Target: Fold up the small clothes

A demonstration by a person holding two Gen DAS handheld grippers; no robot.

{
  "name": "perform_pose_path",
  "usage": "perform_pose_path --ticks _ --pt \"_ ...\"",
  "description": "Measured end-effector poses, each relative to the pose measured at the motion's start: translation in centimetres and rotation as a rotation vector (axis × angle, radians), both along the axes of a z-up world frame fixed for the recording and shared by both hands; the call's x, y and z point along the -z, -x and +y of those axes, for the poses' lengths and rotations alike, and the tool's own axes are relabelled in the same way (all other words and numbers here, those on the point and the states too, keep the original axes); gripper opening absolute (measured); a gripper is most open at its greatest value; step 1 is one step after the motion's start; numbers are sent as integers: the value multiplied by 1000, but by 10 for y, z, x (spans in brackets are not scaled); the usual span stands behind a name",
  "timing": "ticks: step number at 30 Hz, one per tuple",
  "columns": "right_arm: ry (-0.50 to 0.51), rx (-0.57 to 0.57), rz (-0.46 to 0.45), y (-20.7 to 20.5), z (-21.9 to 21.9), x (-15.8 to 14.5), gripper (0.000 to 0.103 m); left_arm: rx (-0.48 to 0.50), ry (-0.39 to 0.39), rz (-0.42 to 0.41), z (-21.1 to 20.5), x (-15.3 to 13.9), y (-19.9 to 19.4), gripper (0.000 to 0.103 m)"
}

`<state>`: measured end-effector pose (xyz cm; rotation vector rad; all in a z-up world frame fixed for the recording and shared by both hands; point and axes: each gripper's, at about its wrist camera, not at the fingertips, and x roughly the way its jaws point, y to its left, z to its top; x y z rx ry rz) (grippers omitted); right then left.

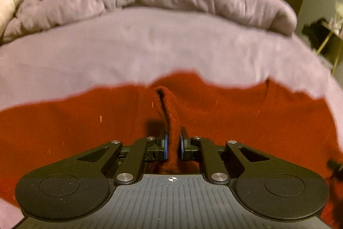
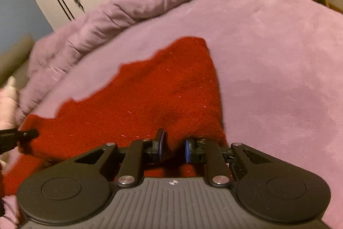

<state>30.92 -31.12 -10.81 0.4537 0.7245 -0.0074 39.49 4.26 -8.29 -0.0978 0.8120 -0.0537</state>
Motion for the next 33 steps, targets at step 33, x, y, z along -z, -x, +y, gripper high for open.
perform_pose_path --ticks 33 --pt "625 -164 -32 -2 82 7 10 32 -150 -55 -16 28 -10 21"
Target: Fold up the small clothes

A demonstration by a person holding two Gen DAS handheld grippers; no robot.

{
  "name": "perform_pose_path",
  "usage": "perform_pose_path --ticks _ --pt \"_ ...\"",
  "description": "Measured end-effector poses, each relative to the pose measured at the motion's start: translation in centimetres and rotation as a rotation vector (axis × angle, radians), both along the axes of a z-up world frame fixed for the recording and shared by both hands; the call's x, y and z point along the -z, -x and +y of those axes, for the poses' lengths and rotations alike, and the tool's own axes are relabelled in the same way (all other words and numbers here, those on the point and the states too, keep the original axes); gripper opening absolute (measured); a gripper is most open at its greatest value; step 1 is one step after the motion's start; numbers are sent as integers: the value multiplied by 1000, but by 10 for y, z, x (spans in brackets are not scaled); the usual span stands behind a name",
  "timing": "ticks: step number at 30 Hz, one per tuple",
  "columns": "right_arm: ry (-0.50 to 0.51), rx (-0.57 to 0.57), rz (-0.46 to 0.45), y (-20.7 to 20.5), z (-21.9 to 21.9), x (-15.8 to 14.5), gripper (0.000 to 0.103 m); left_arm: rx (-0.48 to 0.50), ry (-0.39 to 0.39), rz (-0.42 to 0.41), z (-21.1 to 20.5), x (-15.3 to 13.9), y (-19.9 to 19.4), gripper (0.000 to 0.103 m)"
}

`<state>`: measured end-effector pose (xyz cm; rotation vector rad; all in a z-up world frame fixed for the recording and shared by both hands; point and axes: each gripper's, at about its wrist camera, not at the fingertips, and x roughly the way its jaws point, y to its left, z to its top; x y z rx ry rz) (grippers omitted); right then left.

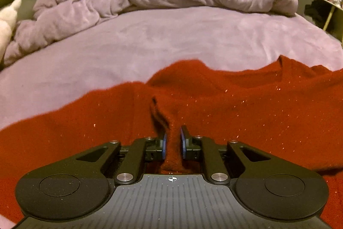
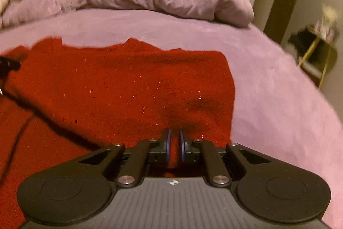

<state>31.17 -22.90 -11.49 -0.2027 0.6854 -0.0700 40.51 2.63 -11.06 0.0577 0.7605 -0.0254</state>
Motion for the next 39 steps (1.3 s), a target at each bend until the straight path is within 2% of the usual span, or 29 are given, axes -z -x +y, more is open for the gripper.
perform_pose_path --ticks 2,3,5,8,13,16,20,22,27,29,31,39 --pt "-4 -5 0 -1 0 -1 10 -2 -3 11 1 -4 3 29" --pt "-28 -4 7 0 -4 -4 10 13 18 17 3 -8 7 29" --pt "-94 12 29 -1 -15 -12 10 38 53 21 6 -12 16 37" --pt "-178 23 45 5 -23 -22 12 69 67 24 6 -15 28 43" --pt "-59 -33 33 9 -9 -4 12 54 42 40 -1 -4 30 50" --pt "-28 -43 23 6 -7 1 12 13 74 53 3 1 27 55" --pt "30 -59 5 5 -1 7 12 -11 53 46 5 4 26 70" --pt "56 -64 2 5 2 9 12 -33 61 56 8 4 26 74" --pt "44 -58 24 11 1 -8 13 -91 148 100 20 -14 37 74" --pt "32 -51 7 21 2 -16 18 -88 161 99 20 -21 45 74" --pt "25 -50 1 27 4 -19 22 -73 167 99 17 -24 51 74" --pt "41 -48 43 19 4 -12 22 -33 121 134 -3 -16 50 74"
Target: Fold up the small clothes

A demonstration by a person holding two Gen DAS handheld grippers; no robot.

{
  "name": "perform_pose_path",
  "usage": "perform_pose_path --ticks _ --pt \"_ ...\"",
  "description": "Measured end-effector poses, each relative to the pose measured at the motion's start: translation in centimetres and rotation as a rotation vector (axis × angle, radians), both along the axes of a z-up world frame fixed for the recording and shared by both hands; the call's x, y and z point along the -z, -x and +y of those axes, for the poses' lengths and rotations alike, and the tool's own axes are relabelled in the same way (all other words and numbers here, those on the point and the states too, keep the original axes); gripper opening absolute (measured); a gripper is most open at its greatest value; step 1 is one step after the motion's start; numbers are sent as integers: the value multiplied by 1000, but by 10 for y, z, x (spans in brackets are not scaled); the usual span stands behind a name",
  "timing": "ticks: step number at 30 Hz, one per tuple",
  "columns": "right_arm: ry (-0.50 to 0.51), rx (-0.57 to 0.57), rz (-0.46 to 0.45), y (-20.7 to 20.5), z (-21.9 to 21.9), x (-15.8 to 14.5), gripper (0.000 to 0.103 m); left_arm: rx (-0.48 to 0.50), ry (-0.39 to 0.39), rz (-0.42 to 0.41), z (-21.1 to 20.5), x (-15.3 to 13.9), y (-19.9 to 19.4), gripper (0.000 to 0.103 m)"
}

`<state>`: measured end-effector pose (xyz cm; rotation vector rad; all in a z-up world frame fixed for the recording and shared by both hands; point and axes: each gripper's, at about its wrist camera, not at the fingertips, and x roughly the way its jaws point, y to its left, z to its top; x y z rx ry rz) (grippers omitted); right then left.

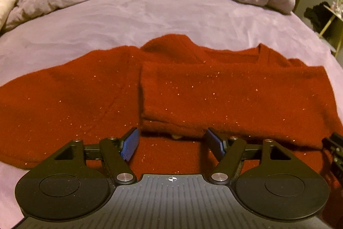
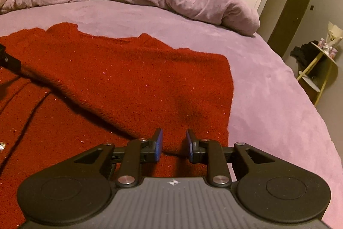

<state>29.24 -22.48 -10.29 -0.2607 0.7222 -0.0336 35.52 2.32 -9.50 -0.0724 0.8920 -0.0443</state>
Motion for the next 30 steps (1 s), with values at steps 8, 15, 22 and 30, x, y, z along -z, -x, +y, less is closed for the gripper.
perform_pose_path --ticks 8,15,22,30 --pt "74 -16 18 -10 12 5 22 -3 -6 8 2 3 3 82" --pt "-168 25 9 44 2 -30 58 -34 105 -36 39 -16 38 91" --pt "-389 96 64 115 -1 -31 58 -164 327 -67 134 -13 96 94" --pt "-321 88 46 149 21 -32 57 -629 601 -195 314 14 141 87"
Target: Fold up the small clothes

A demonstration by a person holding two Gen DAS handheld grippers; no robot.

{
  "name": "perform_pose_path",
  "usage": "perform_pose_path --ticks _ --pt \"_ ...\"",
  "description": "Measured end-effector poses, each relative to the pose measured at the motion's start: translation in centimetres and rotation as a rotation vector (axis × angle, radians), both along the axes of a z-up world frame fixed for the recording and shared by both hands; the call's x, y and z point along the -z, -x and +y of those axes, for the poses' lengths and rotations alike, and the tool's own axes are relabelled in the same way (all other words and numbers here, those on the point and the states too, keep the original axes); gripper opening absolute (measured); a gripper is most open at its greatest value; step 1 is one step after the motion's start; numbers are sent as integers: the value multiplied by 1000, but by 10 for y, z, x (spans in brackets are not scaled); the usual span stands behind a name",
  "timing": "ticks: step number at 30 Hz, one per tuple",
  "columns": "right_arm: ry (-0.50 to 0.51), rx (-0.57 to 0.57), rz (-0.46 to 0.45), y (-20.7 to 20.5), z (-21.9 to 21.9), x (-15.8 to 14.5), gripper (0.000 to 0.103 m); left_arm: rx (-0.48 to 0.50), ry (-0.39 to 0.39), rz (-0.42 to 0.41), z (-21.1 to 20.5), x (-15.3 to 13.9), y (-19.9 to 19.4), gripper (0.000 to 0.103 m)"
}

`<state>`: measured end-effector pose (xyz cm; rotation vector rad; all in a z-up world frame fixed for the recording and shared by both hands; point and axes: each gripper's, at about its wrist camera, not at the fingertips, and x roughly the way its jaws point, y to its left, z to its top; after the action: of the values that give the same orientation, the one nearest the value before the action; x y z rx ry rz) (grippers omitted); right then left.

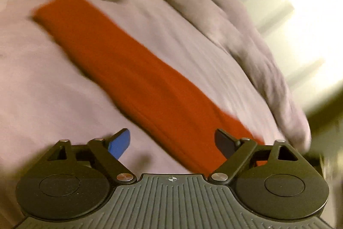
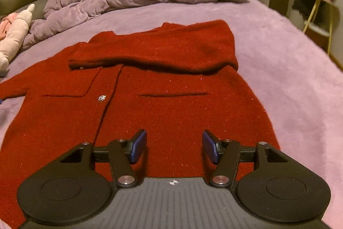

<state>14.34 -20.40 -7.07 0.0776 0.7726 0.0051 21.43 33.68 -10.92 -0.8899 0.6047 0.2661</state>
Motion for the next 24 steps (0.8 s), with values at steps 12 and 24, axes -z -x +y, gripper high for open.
perform_pose_path --ticks 12,24 --pt "3 65 51 -11 12 -1 55 -317 290 -83 125 40 -1 51" --pt "17 65 60 -17 18 1 54 -332 302 -72 125 52 6 12"
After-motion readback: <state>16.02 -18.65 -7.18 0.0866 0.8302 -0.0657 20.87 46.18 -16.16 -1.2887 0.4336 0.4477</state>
